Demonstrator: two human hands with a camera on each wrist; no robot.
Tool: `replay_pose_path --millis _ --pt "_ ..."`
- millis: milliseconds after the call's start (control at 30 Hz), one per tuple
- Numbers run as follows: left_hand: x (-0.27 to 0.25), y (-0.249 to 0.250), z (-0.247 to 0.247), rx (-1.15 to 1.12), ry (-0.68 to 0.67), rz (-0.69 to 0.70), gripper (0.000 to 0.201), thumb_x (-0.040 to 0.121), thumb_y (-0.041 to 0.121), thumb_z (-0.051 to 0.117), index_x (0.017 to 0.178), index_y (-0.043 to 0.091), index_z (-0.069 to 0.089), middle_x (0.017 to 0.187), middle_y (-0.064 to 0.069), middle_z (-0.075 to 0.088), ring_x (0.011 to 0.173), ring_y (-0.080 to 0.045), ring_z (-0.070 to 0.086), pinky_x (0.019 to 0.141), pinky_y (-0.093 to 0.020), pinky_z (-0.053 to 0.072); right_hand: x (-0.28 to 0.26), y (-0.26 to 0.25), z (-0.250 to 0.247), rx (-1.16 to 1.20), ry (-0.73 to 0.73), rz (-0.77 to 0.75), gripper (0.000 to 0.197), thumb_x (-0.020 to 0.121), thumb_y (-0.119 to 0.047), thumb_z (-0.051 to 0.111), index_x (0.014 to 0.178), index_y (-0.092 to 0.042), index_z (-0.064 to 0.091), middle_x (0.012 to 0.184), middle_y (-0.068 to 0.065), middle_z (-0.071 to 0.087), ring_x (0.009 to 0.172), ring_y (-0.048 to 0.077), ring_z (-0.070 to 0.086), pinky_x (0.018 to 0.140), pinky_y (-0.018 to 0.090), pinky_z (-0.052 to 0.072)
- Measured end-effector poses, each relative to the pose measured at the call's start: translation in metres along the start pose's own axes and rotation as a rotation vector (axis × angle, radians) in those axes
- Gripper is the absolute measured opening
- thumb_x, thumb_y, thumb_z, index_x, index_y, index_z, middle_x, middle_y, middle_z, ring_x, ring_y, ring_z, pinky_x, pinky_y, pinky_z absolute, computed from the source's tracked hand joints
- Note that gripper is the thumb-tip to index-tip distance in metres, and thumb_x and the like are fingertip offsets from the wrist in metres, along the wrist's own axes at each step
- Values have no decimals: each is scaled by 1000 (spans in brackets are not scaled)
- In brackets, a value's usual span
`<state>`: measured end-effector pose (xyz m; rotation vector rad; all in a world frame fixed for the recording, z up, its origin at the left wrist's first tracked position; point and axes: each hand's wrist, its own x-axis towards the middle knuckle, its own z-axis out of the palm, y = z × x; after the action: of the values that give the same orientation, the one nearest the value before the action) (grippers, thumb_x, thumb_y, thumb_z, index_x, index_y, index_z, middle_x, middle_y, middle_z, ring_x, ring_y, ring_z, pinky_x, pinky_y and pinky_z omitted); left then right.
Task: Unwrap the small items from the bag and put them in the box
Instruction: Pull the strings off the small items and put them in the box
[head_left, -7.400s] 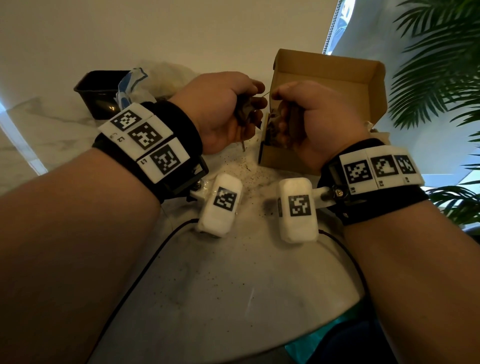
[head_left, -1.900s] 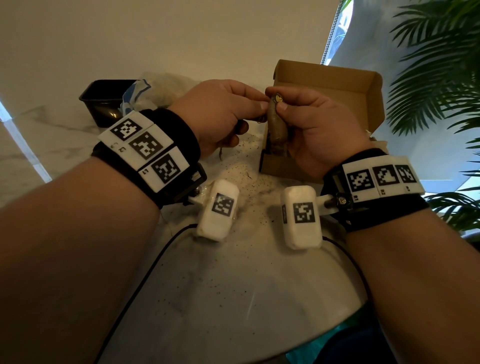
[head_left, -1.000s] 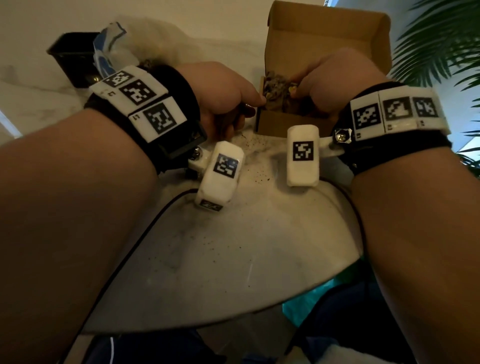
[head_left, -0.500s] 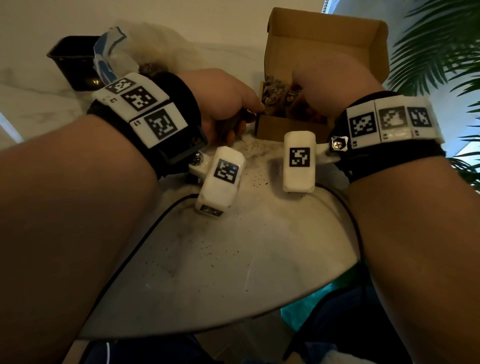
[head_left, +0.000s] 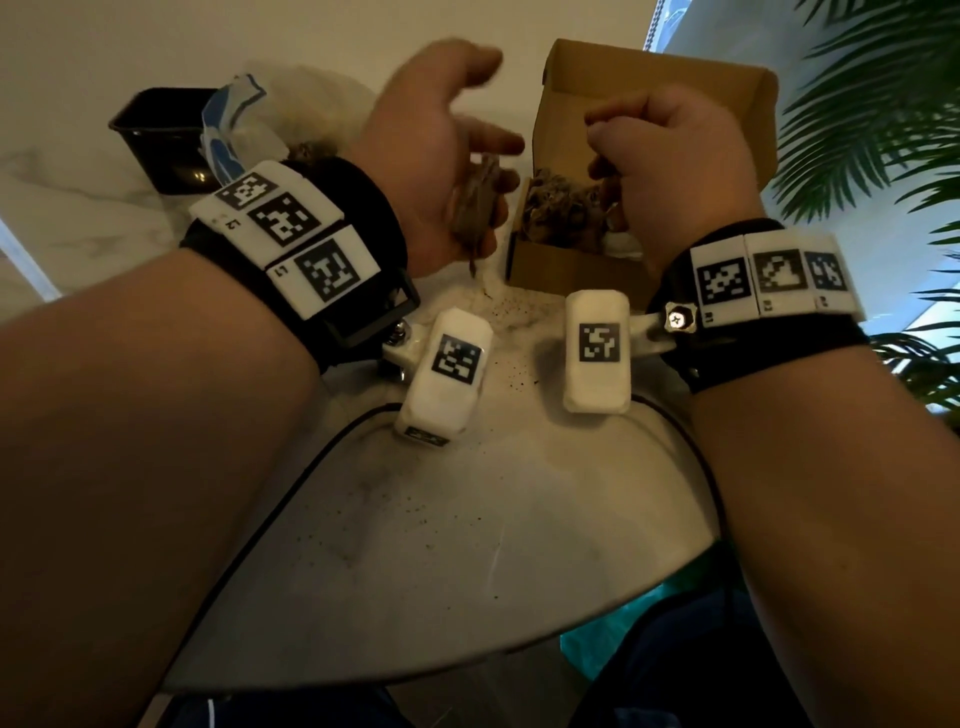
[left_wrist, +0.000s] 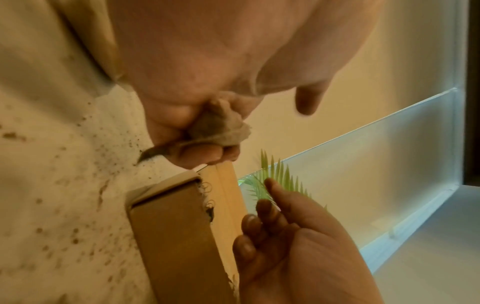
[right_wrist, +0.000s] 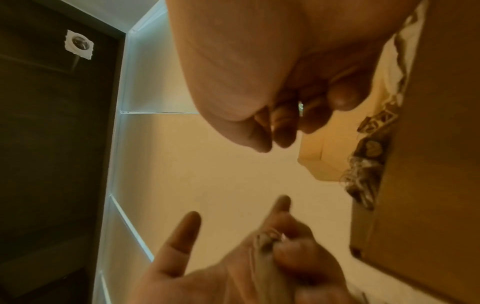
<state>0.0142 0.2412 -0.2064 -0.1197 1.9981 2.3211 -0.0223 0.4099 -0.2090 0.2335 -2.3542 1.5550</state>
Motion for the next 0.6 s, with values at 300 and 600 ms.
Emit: replay_pose_path --millis 300,600 --pt "-13 7 6 -285 -289 110 78 97 60 23 151 4 29 141 -20 47 94 -24 69 72 -37 56 -14 -6 21 267 -305 11 9 82 -31 76 81 -23 73 79 0 73 64 13 65 64 33 54" --pt "-15 8 7 -262 -384 116 79 97 60 19 154 5 23 133 -22 52 122 -36 63 102 -48 51 -11 -4 22 223 -262 -10 11 85 -16 76 80 -25 72 91 5 77 86 25 75 81 46 62"
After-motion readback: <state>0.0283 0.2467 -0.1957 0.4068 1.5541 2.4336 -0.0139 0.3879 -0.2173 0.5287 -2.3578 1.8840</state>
